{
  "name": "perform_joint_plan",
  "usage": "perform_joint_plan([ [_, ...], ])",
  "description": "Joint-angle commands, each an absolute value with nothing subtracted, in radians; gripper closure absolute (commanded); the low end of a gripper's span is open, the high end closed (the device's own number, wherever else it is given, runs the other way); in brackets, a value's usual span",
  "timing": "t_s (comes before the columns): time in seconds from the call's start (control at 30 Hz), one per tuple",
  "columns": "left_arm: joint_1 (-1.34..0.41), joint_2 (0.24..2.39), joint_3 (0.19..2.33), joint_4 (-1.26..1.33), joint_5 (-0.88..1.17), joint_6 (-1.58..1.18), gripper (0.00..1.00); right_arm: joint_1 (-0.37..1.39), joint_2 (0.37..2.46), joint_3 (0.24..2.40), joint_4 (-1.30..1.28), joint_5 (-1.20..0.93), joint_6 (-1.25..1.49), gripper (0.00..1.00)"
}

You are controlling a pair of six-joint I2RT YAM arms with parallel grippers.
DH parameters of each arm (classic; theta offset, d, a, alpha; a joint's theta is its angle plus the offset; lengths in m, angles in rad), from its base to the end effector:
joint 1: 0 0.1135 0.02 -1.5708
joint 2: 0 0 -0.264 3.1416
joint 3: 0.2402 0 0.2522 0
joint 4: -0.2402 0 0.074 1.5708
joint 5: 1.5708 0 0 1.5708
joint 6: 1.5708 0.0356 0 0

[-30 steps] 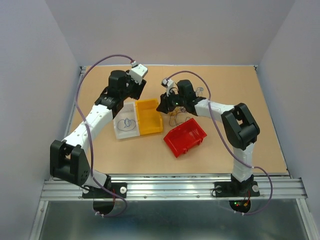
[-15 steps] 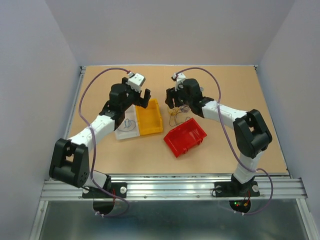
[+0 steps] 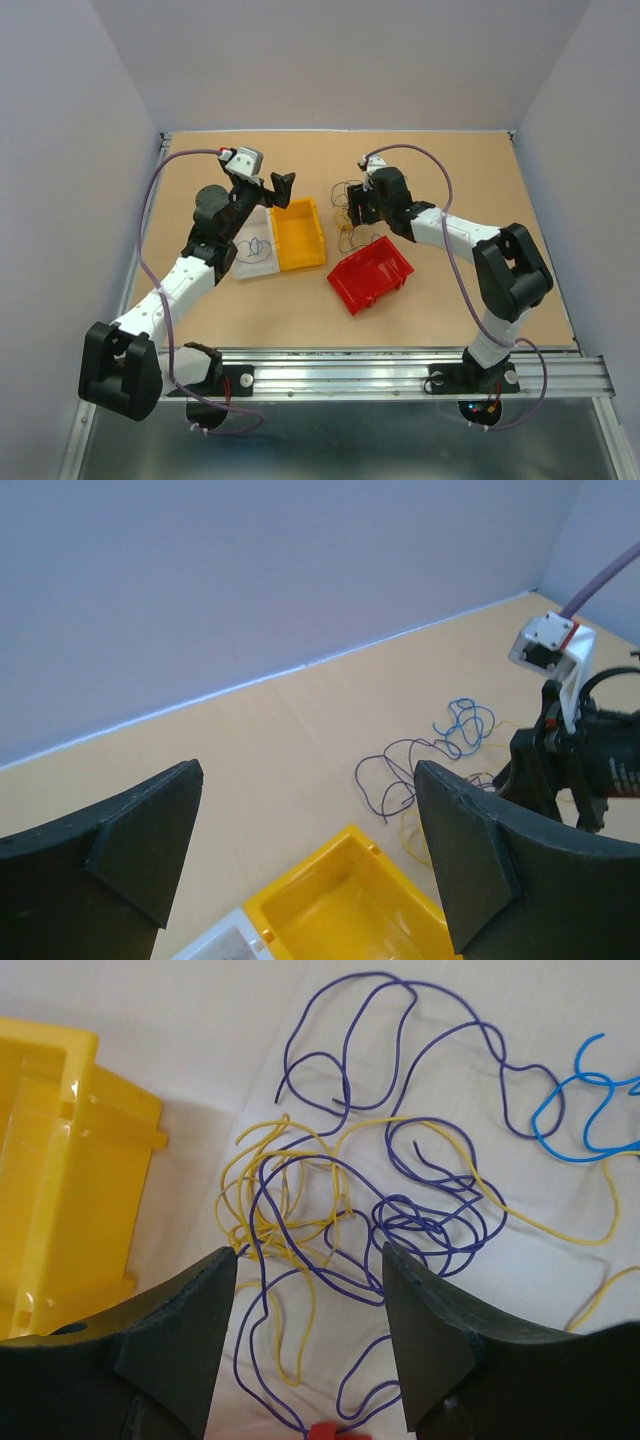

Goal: Untangle the cables

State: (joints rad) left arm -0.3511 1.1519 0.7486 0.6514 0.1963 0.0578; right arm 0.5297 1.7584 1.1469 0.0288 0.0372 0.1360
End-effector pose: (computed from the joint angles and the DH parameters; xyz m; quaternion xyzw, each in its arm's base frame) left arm 0.2484 -0.0984 0.3405 0.1998 0.5828 -0.1743 0.7681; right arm 0.3422 0.1988 0.2211 -0.1635 0.8650 0.1394 0.4534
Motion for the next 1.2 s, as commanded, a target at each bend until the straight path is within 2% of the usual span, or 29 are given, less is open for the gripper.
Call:
perform_joint_plan([
  [0.0,-0.348,1.175,0.775,0.742,0.108,-0.118,0.01,0.529,1.798,1.158,0.029,0.017,0.111,0.36],
  [0.2,-0.348,1.138,0.798,0.694,0.148,-0.124,0.01,0.531,1.894,1.232,0.029,0.052,0.065,0.38],
  [0.33,-0.348,1.111,0.816,0.655,0.198,-0.005,0.01,0.529,1.91,1.264,0.031,0.035,0.044,0.74],
  [0.37,-0.35,1.108,0.808,0.653,0.242,0.047,0.01,0.529,1.898,1.267,0.031,0.031,0.044,0.88],
  [0.47,-0.35,1.114,0.776,0.673,0.316,0.133,0.01,0.529,1.858,1.27,0.031,0.005,0.052,1.0],
  [0.63,-0.373,1.192,0.801,0.658,0.386,0.187,0.01,0.531,1.743,1.266,0.043,-0.115,0.069,0.99],
  [0.73,-0.373,1.21,0.79,0.669,0.497,0.218,0.01,0.538,1.697,1.288,0.043,-0.159,0.074,0.99],
  [0.87,-0.376,1.229,0.713,0.811,0.624,0.257,0.01,0.545,1.652,1.333,0.041,-0.186,0.077,1.0],
  [0.93,-0.374,1.235,0.7,0.905,0.626,0.252,0.01,0.545,1.638,1.371,0.034,-0.181,0.081,0.99],
  [1.03,-0.376,1.313,0.796,0.891,0.584,0.157,0.01,0.545,1.632,1.454,0.003,-0.141,0.092,1.0],
  [1.1,-0.376,1.4,0.961,0.809,0.609,0.111,0.02,0.545,1.632,1.497,-0.027,-0.103,0.112,0.99],
  [1.13,-0.376,1.401,0.962,0.799,0.615,0.11,0.02,0.545,1.629,1.497,-0.028,-0.089,0.112,0.99],
  [1.17,-0.376,1.449,0.991,0.799,0.617,0.069,0.06,0.545,1.621,1.49,-0.026,-0.071,0.129,1.0],
])
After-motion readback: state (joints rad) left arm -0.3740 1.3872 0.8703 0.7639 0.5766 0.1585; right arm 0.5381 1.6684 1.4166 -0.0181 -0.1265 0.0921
